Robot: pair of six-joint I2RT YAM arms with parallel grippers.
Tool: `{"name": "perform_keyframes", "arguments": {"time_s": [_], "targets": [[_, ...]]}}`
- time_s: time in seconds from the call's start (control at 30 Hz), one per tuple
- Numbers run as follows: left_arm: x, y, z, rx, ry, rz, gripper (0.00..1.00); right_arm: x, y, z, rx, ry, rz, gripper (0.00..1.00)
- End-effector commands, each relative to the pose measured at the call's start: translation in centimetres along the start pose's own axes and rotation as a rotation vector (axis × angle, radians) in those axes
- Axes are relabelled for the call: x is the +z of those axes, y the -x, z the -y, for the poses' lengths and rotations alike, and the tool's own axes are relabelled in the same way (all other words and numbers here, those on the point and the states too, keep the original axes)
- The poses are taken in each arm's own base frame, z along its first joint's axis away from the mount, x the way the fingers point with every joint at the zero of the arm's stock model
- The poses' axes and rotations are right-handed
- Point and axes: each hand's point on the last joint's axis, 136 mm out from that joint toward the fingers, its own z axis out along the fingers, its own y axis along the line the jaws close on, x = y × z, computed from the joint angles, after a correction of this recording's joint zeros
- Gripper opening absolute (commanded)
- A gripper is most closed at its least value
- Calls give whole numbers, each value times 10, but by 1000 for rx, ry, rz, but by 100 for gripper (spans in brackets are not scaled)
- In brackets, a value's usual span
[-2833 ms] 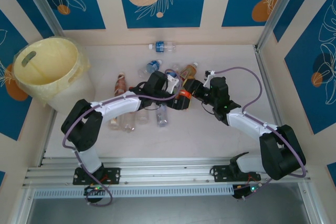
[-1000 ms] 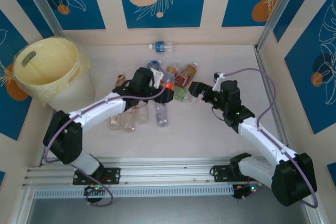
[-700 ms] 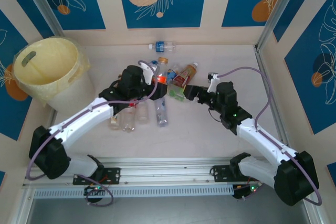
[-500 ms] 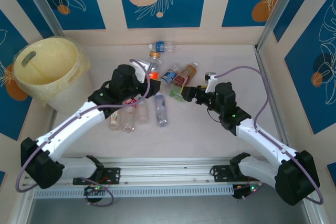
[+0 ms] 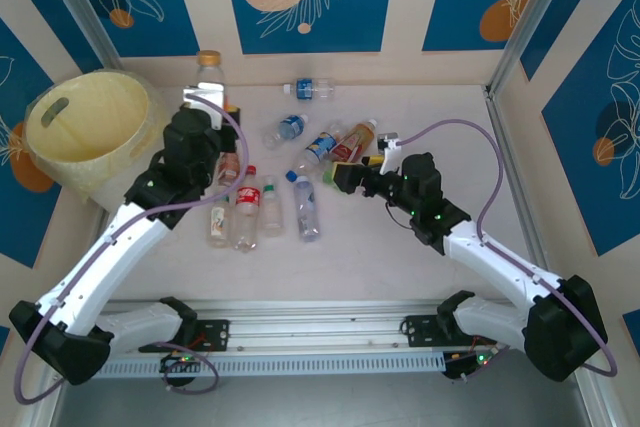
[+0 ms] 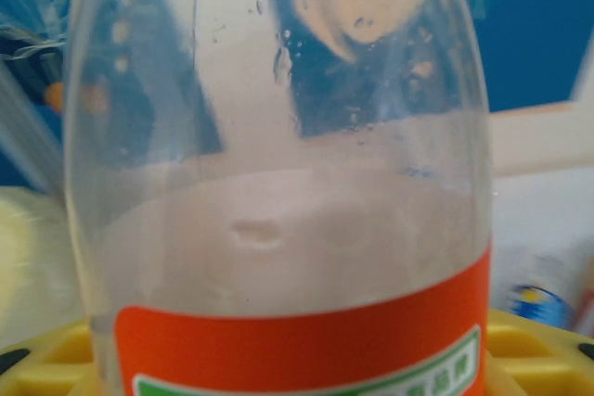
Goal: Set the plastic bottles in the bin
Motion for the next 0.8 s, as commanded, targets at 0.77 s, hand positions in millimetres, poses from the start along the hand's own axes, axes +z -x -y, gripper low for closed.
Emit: {"name": "perform_keyframes", "arguments": {"time_s": [0.77], "targets": [[-18,-64,-297,-241,891,-227,0,24,29,-28,-106,83,-7,100]]}}
